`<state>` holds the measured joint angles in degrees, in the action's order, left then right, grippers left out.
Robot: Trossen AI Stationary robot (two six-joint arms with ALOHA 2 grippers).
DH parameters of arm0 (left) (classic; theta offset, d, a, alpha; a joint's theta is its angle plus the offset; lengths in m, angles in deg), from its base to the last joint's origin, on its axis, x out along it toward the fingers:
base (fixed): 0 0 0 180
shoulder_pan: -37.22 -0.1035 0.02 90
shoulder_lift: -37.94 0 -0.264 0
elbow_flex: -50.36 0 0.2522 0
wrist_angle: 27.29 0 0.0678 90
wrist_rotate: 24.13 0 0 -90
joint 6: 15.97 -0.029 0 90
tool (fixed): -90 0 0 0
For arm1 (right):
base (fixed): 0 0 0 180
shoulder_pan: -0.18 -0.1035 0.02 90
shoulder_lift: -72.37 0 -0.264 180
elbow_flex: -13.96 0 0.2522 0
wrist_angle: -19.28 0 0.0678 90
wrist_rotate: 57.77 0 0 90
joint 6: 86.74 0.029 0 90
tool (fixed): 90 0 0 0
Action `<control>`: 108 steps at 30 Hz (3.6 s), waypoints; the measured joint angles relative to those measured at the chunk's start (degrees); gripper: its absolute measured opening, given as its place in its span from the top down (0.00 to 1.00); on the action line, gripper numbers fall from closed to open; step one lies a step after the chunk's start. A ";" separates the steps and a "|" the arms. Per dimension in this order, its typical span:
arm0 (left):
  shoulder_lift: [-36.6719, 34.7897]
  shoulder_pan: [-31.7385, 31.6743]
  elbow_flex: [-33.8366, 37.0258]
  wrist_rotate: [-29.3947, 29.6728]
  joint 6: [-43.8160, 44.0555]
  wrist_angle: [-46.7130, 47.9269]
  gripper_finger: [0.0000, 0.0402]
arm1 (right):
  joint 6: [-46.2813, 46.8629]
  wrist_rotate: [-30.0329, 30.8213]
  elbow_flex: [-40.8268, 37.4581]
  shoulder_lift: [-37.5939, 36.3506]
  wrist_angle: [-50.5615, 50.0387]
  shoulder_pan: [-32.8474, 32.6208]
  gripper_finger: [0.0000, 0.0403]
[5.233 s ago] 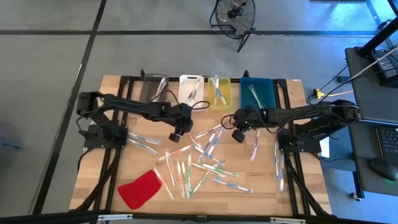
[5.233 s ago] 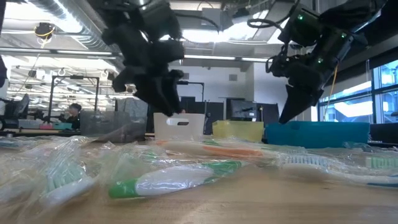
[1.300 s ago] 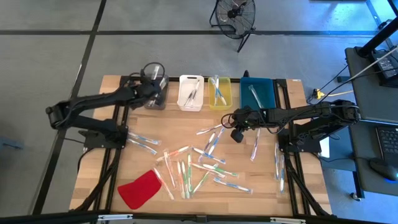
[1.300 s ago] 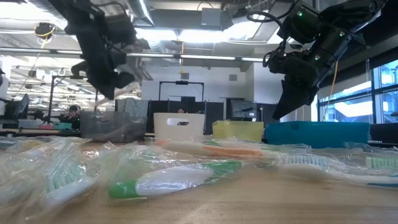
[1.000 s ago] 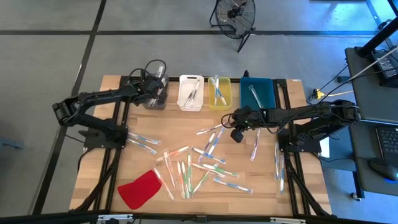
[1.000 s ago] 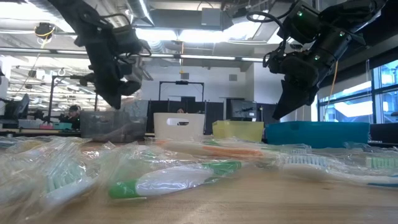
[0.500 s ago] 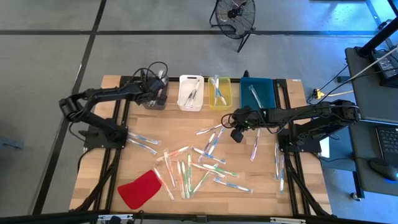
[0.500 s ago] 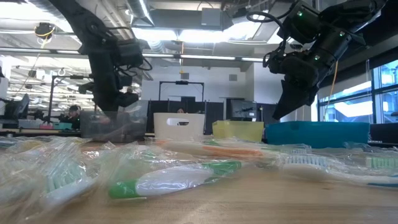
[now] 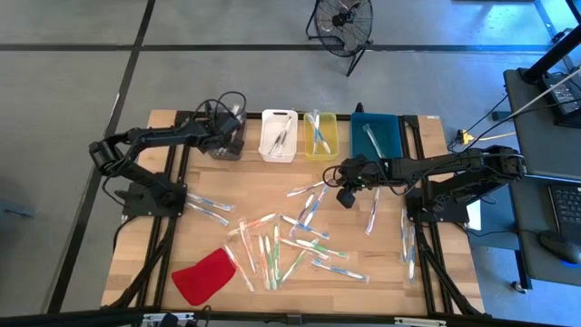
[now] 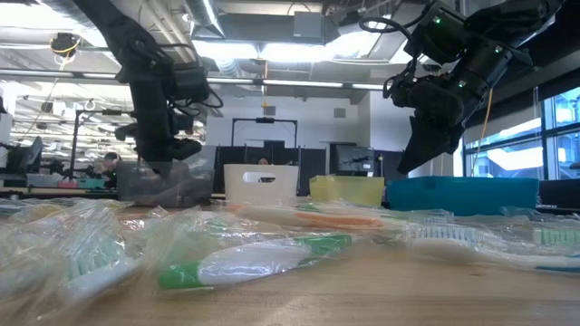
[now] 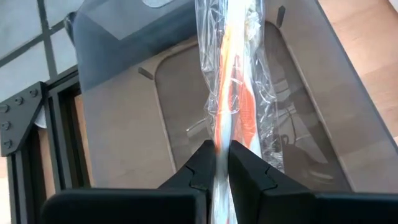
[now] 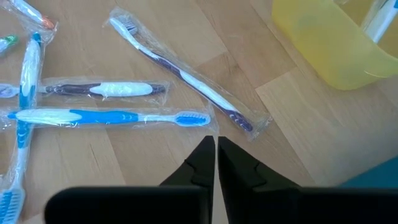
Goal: Pick & Place Toothbrushes
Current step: Put the orange toothbrush into the black bin, then put the violet toothbrush into the white bin
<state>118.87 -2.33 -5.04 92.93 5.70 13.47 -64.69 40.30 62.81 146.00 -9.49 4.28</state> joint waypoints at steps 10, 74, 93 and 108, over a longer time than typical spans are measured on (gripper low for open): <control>0.00 -0.83 0.00 -1.33 -0.02 0.07 0.82 | -0.01 -0.15 0.00 0.00 -0.31 -0.01 0.99; -14.88 8.76 -6.93 -13.76 -8.53 13.29 0.40 | 41.57 -7.67 0.07 -10.75 -28.01 -15.31 0.95; -15.76 26.88 -6.51 -14.30 -2.65 12.98 0.40 | 59.34 -3.75 0.07 -10.33 -34.85 -20.38 0.76; -8.99 40.43 -6.49 -8.58 1.18 2.86 0.40 | 67.60 -3.97 0.07 -0.29 -34.22 -21.21 0.49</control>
<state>109.88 38.10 -11.54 84.35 6.88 16.34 2.90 36.33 62.88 145.71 -43.71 -16.92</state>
